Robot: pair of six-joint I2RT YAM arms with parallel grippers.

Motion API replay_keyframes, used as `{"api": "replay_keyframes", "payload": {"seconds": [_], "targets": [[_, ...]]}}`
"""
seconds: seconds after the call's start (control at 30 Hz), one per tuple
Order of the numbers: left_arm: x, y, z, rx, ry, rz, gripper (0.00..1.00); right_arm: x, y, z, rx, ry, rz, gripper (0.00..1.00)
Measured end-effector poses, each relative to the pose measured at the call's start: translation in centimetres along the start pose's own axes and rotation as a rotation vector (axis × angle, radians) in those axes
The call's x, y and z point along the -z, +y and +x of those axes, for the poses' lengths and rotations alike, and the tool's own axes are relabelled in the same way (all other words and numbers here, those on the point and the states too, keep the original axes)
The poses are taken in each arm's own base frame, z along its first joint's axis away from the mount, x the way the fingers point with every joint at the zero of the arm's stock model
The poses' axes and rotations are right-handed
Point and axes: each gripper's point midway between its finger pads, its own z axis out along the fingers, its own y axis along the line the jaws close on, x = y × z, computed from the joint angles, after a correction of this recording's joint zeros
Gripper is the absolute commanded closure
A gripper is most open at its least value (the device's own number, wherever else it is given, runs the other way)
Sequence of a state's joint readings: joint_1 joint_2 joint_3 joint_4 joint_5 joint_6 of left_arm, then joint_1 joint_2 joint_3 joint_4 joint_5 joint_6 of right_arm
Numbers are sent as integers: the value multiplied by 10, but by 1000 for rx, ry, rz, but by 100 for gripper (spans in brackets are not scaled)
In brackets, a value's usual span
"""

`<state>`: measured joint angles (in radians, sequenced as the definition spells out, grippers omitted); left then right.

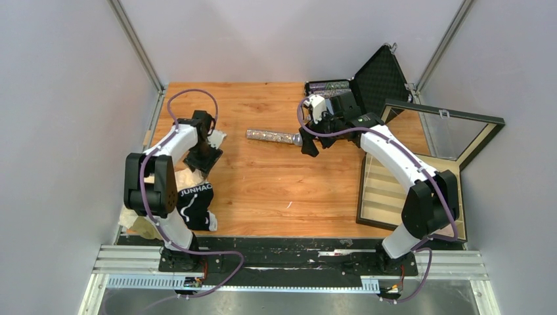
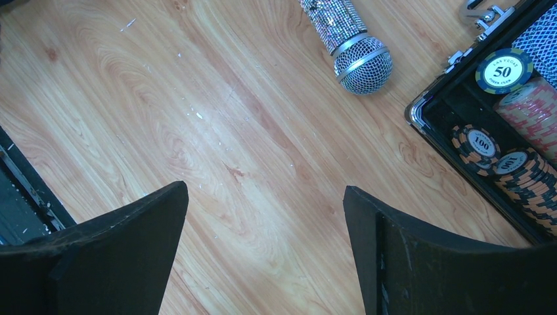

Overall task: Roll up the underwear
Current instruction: Pick up the underwear.

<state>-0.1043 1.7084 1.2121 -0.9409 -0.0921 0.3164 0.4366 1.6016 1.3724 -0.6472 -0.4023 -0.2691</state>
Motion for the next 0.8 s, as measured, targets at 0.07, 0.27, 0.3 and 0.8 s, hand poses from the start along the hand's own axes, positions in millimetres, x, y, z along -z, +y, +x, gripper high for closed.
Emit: {"api": "replay_keyframes", "payload": {"seconds": [0.07, 0.27, 0.3, 0.8], "targets": [[-7, 0, 3, 3, 26, -3, 47, 0, 0, 0, 2, 1, 1, 9], [-14, -1, 8, 15, 59, -2, 79, -1, -1, 2, 1, 5, 3, 9], [-14, -1, 8, 15, 59, -2, 84, -2, -1, 2, 1, 6, 3, 9], [126, 28, -77, -6, -386, -71, 100, -5, -2, 3, -1, 8, 1, 9]]}}
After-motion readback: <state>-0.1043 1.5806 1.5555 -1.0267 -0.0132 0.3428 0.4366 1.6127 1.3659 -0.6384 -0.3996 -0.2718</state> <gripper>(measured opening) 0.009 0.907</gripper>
